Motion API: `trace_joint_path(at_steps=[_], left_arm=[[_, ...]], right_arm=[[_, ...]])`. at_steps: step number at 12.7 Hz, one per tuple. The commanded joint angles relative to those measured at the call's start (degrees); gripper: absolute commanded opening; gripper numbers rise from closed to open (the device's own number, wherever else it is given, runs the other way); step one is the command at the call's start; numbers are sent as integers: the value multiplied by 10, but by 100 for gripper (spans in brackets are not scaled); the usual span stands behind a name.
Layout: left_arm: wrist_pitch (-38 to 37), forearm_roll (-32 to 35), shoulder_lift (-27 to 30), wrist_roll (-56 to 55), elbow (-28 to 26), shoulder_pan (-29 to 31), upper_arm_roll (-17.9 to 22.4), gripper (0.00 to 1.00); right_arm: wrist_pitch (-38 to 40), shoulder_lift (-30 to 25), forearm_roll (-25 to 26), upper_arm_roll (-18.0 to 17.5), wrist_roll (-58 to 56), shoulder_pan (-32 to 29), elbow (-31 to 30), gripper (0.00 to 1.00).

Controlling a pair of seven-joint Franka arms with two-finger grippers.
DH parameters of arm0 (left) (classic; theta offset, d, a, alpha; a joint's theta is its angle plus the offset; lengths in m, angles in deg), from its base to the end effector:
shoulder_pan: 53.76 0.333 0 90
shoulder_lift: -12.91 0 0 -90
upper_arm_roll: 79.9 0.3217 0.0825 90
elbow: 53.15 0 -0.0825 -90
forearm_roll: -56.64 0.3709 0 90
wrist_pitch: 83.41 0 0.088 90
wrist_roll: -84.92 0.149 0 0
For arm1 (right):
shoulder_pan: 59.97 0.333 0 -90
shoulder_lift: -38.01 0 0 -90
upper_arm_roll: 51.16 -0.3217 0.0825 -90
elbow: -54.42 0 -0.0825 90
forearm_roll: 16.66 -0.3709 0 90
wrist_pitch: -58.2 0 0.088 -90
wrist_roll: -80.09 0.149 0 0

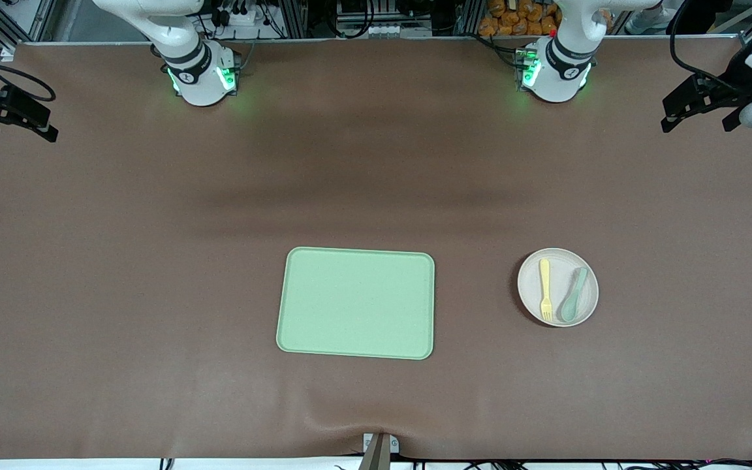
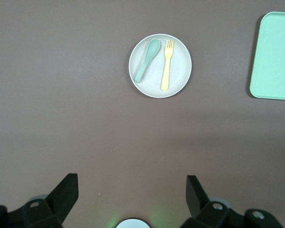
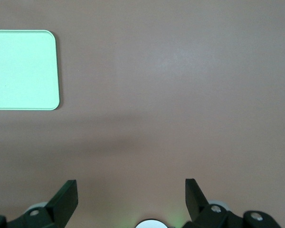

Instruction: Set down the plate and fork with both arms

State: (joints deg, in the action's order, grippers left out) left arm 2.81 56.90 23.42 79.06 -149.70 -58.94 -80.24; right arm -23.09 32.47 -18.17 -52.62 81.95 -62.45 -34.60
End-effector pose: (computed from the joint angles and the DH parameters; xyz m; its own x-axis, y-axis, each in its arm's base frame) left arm 0.4731 -0.0453 0.6235 1.0000 0.0063 0.0037 0.0063 -1.0000 -0.0053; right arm 0.4924 -0.0039 0.6330 0.9982 -0.0464 -0.0390 -0.0473 -0.9986 -0.0225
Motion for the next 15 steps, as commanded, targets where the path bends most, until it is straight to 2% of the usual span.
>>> trace_joint_path(at_steps=[1, 3, 5, 6, 15], left_arm=[[-18, 9, 7, -1, 7, 11, -6, 100], [-34, 7, -14, -2, 32, 8, -5, 100], [-61, 2, -71, 0, 98, 7, -7, 100], [-64, 2, -80, 0, 109, 6, -8, 100], [-44, 7, -77, -2, 105, 7, -7, 100]], right_arm=[[2, 4, 2, 0, -4, -1, 10, 100], [2, 4, 2, 0, -4, -1, 10, 100], [2, 4, 2, 0, -4, -1, 10, 100], [2, 4, 1, 0, -4, -1, 10, 100], [2, 4, 2, 0, -4, -1, 10, 100]])
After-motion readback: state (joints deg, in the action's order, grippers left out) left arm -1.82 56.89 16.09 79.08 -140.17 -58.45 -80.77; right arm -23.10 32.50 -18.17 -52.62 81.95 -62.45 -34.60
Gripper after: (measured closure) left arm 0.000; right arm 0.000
